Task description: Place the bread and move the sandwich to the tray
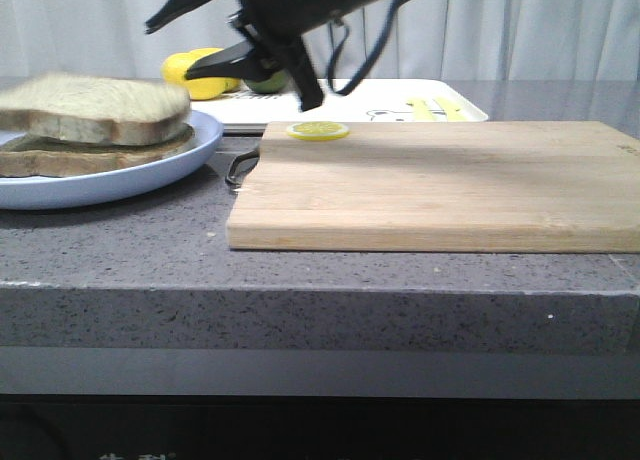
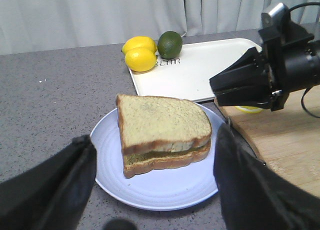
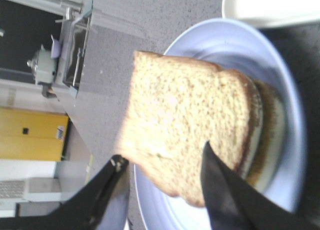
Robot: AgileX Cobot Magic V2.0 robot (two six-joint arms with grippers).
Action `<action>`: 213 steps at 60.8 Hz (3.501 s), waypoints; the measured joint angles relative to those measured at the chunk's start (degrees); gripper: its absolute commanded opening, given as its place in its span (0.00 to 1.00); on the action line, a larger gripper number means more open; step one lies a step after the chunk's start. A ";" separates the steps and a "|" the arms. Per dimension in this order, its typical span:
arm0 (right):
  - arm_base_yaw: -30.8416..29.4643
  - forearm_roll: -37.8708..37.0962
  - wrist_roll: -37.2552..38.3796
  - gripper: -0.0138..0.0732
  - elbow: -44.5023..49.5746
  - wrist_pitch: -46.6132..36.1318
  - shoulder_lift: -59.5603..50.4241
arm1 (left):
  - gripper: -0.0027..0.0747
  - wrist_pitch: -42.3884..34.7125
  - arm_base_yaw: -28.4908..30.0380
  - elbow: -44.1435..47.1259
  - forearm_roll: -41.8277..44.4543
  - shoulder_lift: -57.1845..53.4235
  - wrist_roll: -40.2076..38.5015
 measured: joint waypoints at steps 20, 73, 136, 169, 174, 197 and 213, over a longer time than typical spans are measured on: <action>-5.49 -23.53 0.89 0.58 0.00 10.95 -14.04 | 0.67 0.00 0.00 0.00 0.00 0.00 0.00; -5.49 -67.33 15.93 0.58 25.22 11.84 -63.76 | 0.67 0.00 0.00 0.00 0.00 0.00 0.00; -5.49 -65.70 15.93 0.58 31.83 11.08 -75.98 | 0.67 0.00 0.00 0.00 0.00 0.00 0.00; -5.49 -65.61 15.93 0.58 31.83 11.08 -75.98 | 0.67 0.00 0.00 0.00 0.00 0.00 0.00; -5.49 -65.61 15.93 0.58 31.83 11.08 -75.98 | 0.67 0.00 0.00 0.00 0.00 0.00 0.00; -5.49 -65.61 15.93 0.58 31.83 11.08 -75.98 | 0.67 0.81 0.00 -0.04 0.38 0.24 0.00; -5.49 -65.61 15.93 0.58 31.83 11.08 -75.98 | 0.67 17.11 0.00 -9.51 4.08 8.74 0.00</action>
